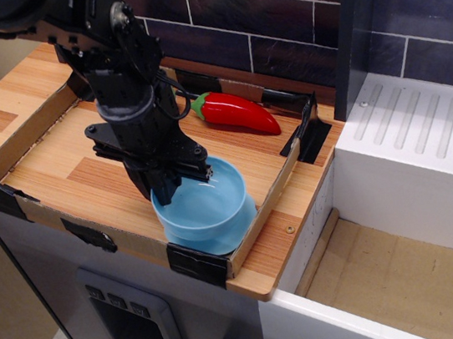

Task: Put bowl on plate

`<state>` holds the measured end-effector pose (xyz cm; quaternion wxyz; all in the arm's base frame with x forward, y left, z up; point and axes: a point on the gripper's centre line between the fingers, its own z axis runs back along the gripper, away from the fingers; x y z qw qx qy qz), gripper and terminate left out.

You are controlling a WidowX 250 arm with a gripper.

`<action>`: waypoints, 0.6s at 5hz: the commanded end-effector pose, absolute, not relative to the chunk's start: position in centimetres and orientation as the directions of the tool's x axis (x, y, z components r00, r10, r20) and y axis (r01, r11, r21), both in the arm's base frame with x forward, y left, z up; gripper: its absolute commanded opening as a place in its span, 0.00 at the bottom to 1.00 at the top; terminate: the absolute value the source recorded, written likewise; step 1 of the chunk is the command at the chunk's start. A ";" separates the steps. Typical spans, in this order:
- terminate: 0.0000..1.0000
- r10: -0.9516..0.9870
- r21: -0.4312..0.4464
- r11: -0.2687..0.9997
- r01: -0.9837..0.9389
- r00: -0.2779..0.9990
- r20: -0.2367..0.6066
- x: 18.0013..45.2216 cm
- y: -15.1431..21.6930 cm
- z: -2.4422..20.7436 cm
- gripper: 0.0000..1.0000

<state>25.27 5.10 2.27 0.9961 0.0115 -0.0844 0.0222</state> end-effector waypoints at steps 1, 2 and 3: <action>0.00 0.031 0.060 0.997 -0.043 0.983 0.184 26.2 5.6 1.9 0.00; 0.00 0.057 0.030 0.998 -0.063 0.984 0.172 26.3 5.4 2.3 1.00; 0.00 0.050 -0.007 0.999 -0.050 0.988 0.148 26.2 5.1 2.8 1.00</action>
